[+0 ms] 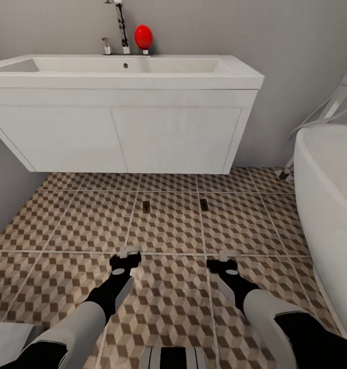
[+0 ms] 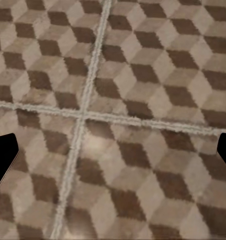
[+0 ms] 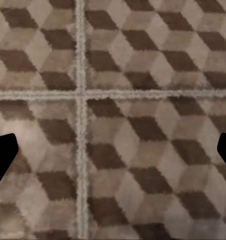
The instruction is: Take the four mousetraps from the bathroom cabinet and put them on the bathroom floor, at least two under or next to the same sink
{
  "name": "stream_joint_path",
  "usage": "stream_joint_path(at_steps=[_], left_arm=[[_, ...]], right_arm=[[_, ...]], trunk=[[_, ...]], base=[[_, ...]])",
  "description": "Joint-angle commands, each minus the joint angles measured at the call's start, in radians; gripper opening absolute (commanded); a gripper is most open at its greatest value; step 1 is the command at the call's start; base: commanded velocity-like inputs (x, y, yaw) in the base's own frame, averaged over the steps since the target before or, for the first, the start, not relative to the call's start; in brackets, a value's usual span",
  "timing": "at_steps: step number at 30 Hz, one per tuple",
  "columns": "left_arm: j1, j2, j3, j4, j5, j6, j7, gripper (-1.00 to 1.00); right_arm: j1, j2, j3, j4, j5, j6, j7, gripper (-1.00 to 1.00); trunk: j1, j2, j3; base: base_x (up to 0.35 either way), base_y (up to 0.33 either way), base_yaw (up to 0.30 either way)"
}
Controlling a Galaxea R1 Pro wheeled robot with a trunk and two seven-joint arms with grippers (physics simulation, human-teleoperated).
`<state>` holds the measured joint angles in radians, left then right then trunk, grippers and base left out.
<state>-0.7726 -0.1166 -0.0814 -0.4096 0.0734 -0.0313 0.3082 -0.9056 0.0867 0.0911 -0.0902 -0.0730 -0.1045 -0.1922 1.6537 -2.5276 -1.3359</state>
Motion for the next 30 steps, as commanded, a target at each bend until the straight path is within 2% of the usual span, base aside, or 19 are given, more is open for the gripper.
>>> stream_joint_path(at_steps=[1, 19, 30], left_arm=[[-0.001, 0.001, -0.008, 0.001, 0.008, -0.005, 0.008, 1.00], [-0.001, 0.000, -0.002, -0.002, 0.019, -0.009, 0.010, 1.00], [-0.001, 0.001, -0.003, 0.025, 0.024, -0.010, 0.012, 1.00]], right_arm=[[-0.001, -0.001, 0.008, 0.001, -0.008, -0.003, -0.006, 1.00], [0.005, -0.001, 0.009, 0.001, -0.007, -0.014, -0.051, 1.00], [0.007, -0.003, 0.012, 0.000, 0.002, -0.002, -0.050, 1.00]], trunk=[[-0.001, 0.000, 0.003], [-0.009, 0.004, 0.073], [-0.014, 0.007, 0.115]], base=[[0.000, 0.000, 0.000], [0.000, 0.000, 0.000], [0.000, 0.000, 0.000]])
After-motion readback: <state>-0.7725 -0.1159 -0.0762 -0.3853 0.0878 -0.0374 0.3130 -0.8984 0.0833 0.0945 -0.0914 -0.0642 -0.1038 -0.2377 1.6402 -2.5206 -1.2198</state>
